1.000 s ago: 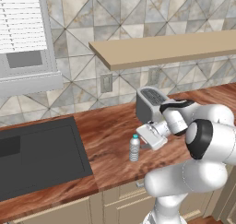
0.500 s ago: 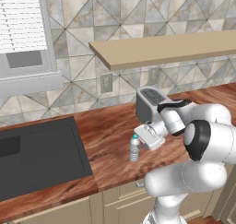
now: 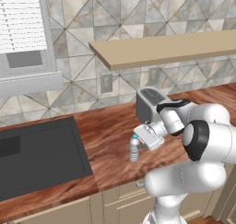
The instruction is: Place the drinks on the dining counter in a tight cluster.
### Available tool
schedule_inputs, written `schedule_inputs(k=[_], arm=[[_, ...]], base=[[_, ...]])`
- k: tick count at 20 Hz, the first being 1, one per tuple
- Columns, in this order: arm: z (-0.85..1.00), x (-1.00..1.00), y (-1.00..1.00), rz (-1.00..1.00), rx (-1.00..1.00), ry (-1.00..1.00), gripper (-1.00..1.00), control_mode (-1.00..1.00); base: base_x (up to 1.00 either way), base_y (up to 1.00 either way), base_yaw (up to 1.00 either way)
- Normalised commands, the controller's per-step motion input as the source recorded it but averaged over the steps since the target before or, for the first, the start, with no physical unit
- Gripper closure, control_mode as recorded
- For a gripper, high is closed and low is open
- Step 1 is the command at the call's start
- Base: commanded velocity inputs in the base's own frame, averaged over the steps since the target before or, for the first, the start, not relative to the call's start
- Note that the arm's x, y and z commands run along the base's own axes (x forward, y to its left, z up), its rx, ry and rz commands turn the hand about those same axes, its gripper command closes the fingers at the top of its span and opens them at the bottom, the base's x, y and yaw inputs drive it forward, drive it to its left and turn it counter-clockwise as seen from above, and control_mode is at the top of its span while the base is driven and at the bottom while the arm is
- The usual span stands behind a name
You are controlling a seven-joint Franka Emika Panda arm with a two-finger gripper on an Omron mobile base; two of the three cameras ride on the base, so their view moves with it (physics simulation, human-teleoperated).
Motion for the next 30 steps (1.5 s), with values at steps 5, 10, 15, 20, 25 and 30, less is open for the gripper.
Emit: schedule_inputs(k=[5, 10, 15, 20, 25, 30], arm=[[0.0, 0.0, 0.0, 0.0, 0.0, 0.0, 1.0, -1.0], [0.0, -0.03, 0.0, 0.0, 0.0, -0.01, 1.0, -1.0], [0.57, -0.25, 0.0, 0.0, 0.0, -0.1, 1.0, -1.0], [1.0, -0.18, 0.0, 0.0, 0.0, -0.08, 1.0, -1.0], [1.0, -0.24, 0.0, 0.0, 0.0, -0.04, 1.0, -1.0], [0.76, -0.54, -0.01, 0.0, 0.0, -0.12, 1.0, -1.0]], base=[[0.0, 0.0, 0.0], [0.0, 0.0, 0.0], [0.0, 0.0, 0.0], [0.0, 0.0, 0.0], [0.0, 0.0, 0.0], [0.0, 0.0, 0.0]])
